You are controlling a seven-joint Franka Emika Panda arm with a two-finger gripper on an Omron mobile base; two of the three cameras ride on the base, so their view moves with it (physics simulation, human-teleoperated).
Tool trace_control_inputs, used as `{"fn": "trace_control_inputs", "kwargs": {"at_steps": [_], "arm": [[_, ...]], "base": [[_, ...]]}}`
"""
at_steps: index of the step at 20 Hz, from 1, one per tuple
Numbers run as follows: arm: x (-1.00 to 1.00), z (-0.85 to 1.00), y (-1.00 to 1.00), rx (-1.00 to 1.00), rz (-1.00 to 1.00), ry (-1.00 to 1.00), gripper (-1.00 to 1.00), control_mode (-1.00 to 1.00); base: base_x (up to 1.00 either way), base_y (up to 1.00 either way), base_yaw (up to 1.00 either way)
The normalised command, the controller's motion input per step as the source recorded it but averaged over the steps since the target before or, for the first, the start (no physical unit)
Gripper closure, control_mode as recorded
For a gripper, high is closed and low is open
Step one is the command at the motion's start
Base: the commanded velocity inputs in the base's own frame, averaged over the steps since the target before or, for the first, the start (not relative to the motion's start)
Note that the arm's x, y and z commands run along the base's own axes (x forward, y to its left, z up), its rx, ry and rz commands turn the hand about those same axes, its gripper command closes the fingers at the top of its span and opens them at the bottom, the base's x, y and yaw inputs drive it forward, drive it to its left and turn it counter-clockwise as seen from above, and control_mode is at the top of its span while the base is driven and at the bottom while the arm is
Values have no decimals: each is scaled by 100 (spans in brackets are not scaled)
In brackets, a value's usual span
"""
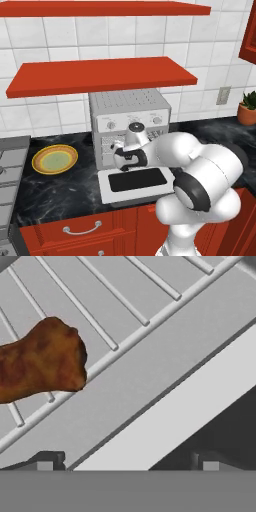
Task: Open the toaster oven door. Place the hotdog bun on the top rack in the toaster oven and place the chicken drumstick on the bottom rack.
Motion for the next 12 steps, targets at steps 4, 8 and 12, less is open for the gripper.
{"fn": "trace_control_inputs", "kwargs": {"at_steps": [4, 8, 12], "arm": [[39, 10, 0, 0, -13, 14, -100, -100], [-7, 55, 0, 5, -7, 22, -100, -100], [-39, 88, 0, 7, -3, 18, -100, -100]], "base": [[0, 0, 0], [0, 0, 0], [0, 0, 0]]}}
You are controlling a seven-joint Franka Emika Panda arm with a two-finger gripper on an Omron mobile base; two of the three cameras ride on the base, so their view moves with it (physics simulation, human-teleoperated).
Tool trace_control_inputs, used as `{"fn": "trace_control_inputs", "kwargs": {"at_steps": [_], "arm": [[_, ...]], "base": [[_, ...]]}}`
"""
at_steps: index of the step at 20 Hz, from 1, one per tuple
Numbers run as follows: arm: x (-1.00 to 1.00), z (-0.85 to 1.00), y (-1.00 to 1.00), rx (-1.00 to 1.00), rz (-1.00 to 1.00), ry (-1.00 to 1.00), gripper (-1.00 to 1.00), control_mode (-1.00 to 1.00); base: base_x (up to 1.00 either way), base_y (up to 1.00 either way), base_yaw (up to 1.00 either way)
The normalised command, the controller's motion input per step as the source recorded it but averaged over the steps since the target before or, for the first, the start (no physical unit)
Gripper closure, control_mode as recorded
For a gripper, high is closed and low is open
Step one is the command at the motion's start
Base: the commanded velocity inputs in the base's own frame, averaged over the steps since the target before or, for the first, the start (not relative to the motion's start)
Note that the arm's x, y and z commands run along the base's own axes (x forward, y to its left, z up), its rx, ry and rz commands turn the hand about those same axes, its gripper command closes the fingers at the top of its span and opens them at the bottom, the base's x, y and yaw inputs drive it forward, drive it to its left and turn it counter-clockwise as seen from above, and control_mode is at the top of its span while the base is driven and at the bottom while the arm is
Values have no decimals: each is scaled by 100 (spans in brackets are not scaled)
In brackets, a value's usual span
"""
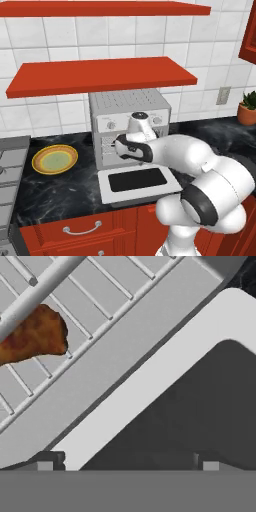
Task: Open the toaster oven door. Place the hotdog bun on the top rack in the toaster oven and place the chicken drumstick on the bottom rack.
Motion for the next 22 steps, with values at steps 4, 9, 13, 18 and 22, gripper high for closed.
{"fn": "trace_control_inputs", "kwargs": {"at_steps": [4, 9, 13, 18, 22], "arm": [[-76, 66, 0, 1, -1, 7, -100, -100], [-98, 56, -1, -2, 5, 3, -100, -100], [-95, 60, -26, -2, 15, 5, -100, -100], [-100, 44, -44, -3, 29, 0, -100, -100], [-100, 43, -41, -1, 33, -1, -100, -100]], "base": [[0, 0, 0], [0, 0, 0], [0, 0, 0], [0, 0, 0], [0, 0, 0]]}}
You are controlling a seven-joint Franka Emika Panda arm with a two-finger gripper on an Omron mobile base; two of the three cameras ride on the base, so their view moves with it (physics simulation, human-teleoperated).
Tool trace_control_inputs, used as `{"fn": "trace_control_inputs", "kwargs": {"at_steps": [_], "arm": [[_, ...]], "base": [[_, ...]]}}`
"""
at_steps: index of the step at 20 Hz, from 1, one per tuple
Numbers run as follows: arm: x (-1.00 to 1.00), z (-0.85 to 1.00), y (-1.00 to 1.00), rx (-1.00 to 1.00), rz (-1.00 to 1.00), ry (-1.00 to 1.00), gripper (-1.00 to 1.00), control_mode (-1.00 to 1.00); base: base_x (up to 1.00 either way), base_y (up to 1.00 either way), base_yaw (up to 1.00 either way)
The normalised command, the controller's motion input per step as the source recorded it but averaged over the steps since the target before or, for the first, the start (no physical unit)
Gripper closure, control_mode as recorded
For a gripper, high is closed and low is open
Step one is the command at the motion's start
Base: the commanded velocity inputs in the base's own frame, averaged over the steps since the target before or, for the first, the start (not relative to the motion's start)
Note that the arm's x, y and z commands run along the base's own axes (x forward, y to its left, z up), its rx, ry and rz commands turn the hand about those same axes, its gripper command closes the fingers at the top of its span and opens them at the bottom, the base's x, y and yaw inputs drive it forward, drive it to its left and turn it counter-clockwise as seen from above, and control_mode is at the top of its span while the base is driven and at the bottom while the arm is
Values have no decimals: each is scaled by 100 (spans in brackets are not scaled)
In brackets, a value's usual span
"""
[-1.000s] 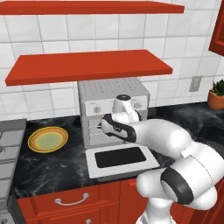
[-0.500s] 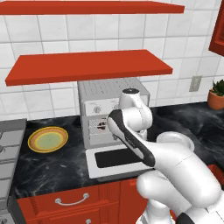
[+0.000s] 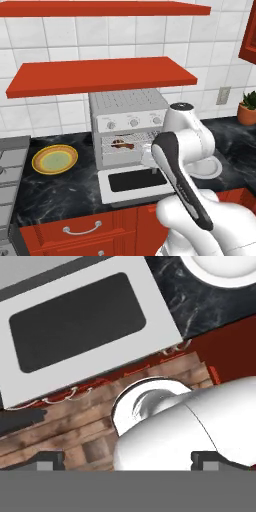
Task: Open the toaster oven door. Place the hotdog bun on the top rack in the toaster oven and place the chicken drumstick on the bottom rack.
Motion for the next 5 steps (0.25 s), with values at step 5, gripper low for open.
{"fn": "trace_control_inputs", "kwargs": {"at_steps": [5], "arm": [[-100, 40, -6, -5, 33, -10, -100, -100]], "base": [[0, 0, 0]]}}
